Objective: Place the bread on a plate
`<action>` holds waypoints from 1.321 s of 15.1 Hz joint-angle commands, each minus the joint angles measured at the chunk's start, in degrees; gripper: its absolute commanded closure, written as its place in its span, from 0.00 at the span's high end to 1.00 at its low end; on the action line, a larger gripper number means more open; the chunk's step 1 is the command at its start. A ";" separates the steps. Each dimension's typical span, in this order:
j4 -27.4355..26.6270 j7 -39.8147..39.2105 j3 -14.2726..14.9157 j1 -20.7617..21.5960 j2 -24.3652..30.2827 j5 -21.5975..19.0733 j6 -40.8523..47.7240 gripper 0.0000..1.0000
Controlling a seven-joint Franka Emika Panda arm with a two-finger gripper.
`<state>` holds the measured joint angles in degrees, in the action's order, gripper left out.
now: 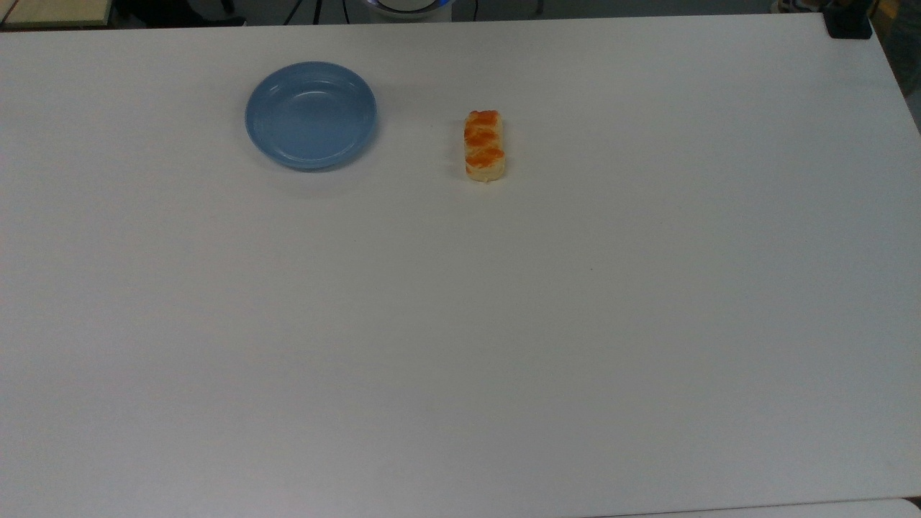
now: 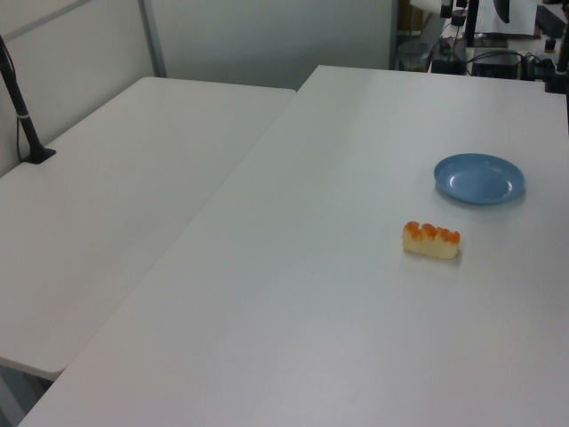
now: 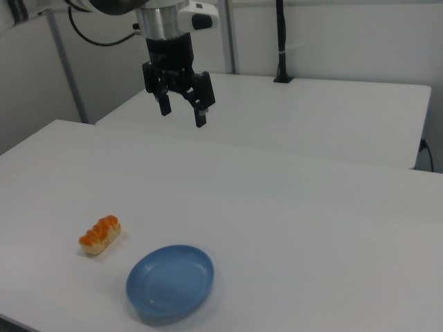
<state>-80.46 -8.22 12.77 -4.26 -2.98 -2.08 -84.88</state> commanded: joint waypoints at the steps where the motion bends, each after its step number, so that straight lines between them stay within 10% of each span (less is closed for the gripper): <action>1: -0.84 0.32 -0.02 2.13 -0.08 -0.22 1.20 1.00; 20: -1.90 -0.04 0.06 2.68 -0.09 1.11 -0.38 1.00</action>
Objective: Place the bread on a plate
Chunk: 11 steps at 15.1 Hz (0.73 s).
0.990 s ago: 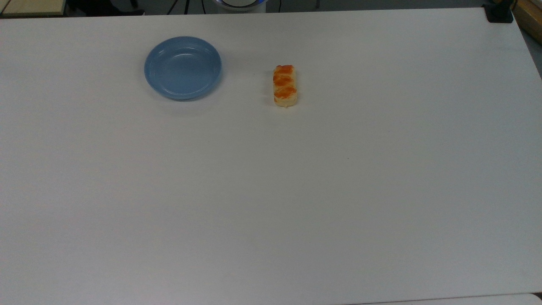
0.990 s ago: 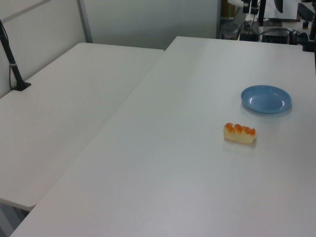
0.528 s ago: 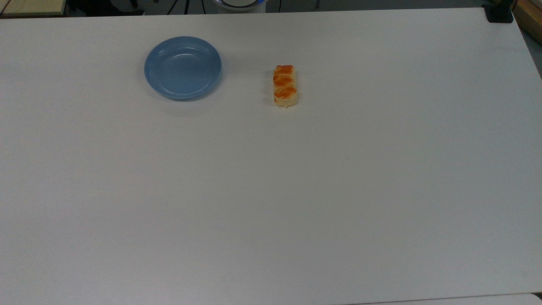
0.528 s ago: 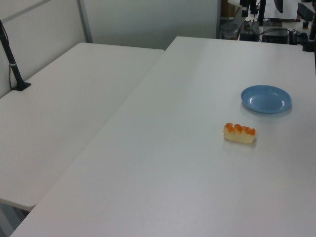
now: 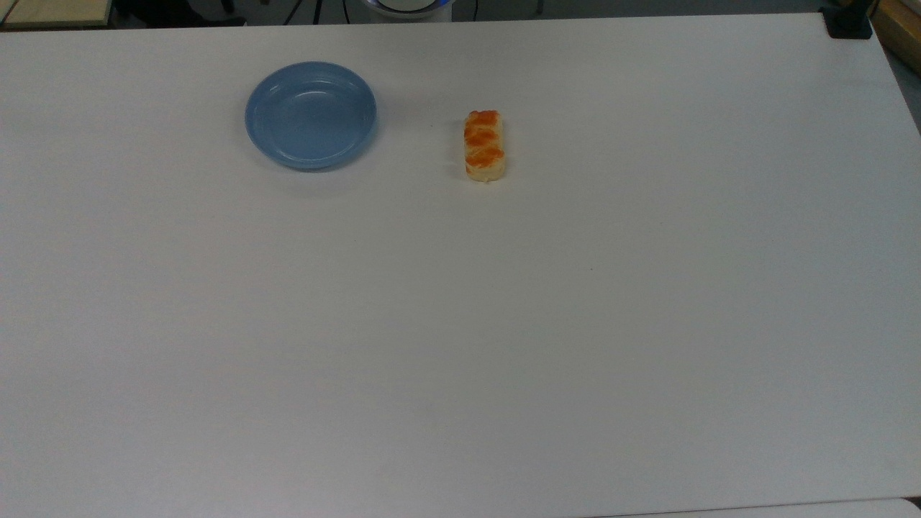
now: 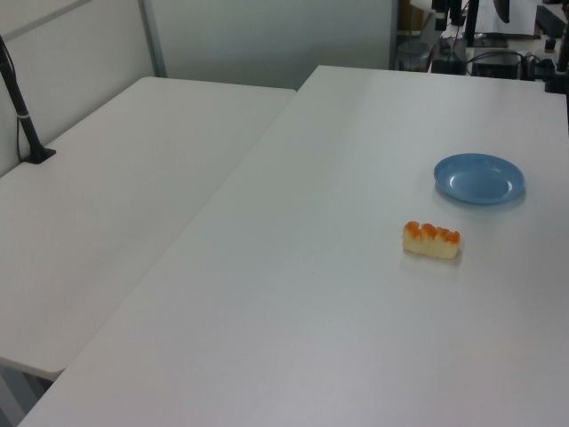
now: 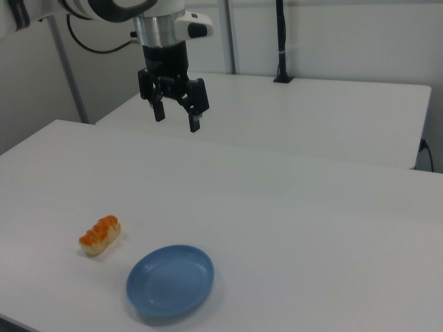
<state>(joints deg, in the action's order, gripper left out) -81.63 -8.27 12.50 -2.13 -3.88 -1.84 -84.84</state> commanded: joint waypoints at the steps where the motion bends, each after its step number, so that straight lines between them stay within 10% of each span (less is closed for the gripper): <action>1: -0.72 0.01 0.33 0.72 0.80 0.87 -0.24 1.00; 11: -4.15 -0.08 0.15 2.38 0.19 0.87 -0.41 1.00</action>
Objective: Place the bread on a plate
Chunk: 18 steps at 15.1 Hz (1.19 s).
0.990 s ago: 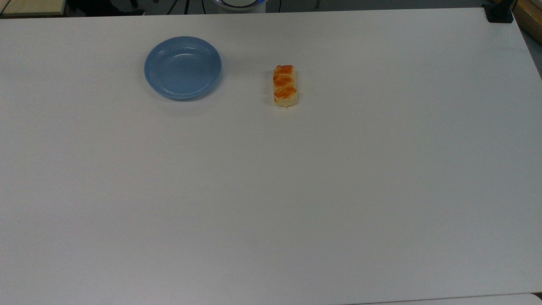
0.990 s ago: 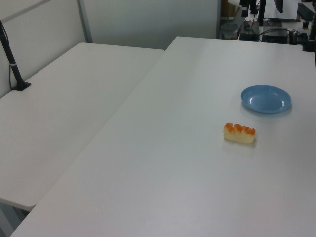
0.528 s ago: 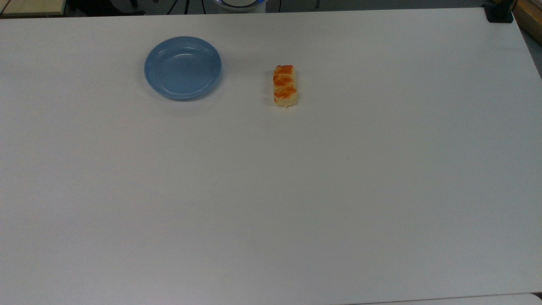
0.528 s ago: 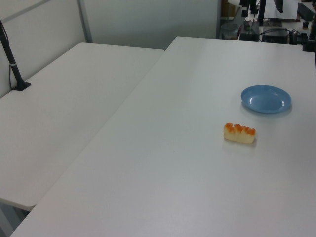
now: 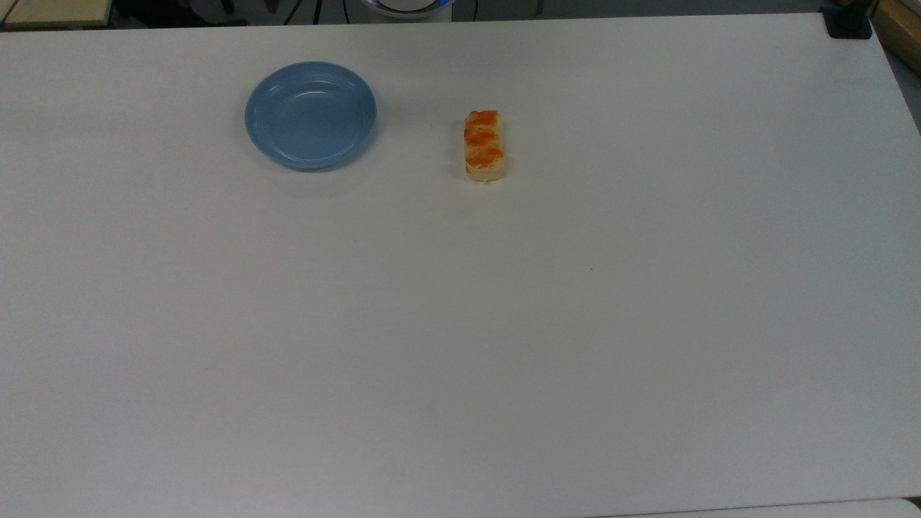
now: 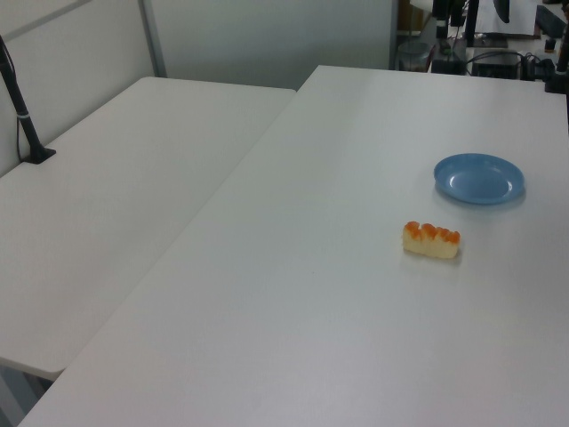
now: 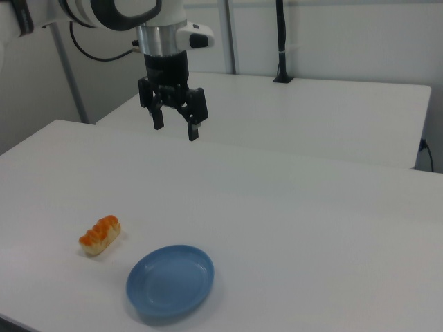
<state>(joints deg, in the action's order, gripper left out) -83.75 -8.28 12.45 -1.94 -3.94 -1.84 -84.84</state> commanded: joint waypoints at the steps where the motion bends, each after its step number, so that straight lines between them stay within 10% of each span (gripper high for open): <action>1: -2.20 0.36 0.21 3.16 -0.62 0.87 -0.59 1.00; 12: -10.81 13.80 0.12 14.67 -0.28 0.08 -5.51 1.00; 18: -16.43 24.60 -6.97 14.96 -0.54 -0.10 -14.19 1.00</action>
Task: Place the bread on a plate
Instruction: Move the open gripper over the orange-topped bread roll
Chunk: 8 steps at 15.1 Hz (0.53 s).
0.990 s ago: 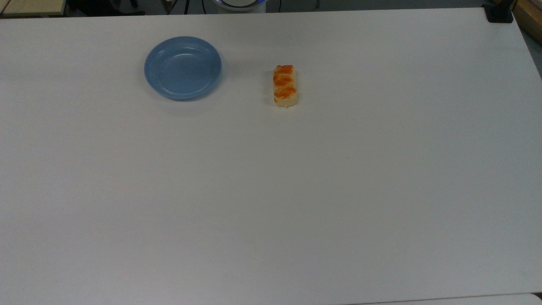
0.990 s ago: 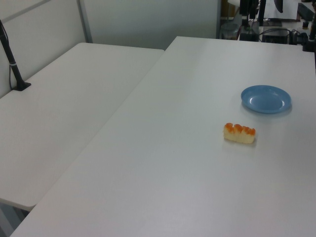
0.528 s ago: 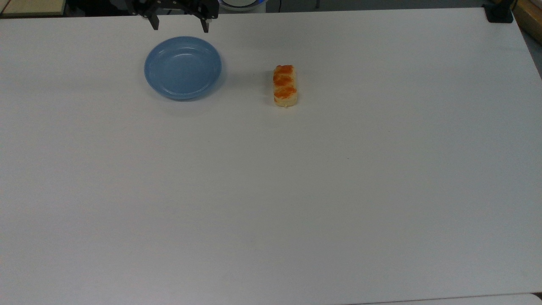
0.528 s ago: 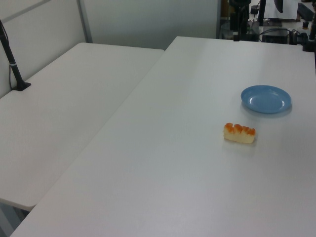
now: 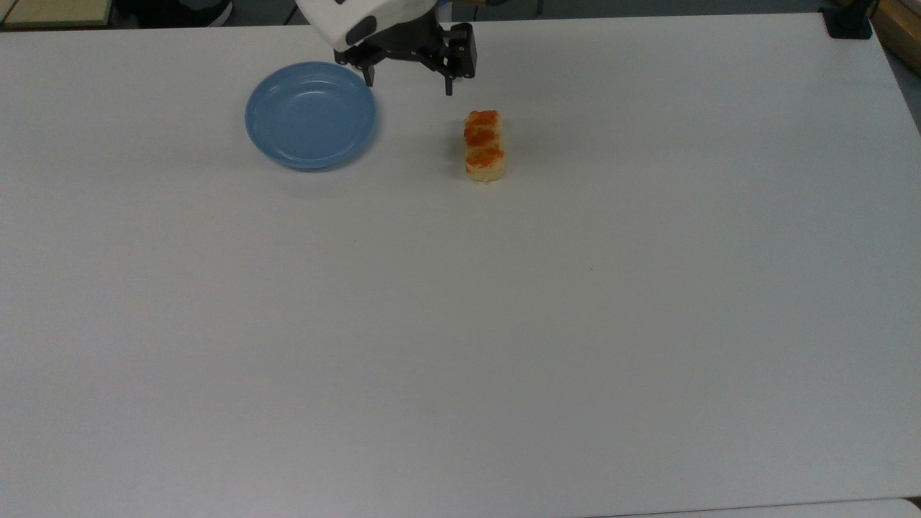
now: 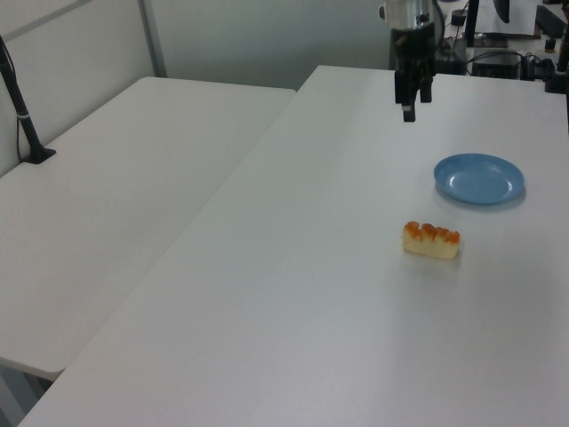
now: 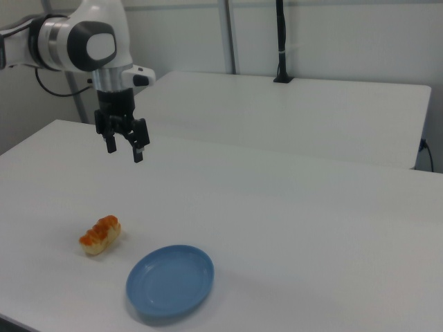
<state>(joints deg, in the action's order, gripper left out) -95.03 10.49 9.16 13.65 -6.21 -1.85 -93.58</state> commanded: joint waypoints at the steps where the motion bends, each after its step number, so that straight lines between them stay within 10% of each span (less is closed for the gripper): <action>1: -6.91 8.46 -7.89 -2.90 1.64 -0.08 -8.43 1.00; 4: -14.63 14.10 -17.32 -7.84 1.55 0.80 -18.63 1.00; 8: -17.99 12.02 -18.21 -8.11 0.67 0.89 -22.26 1.00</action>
<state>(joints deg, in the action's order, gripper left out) -109.52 23.58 -8.17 6.91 -6.64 -1.72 -113.64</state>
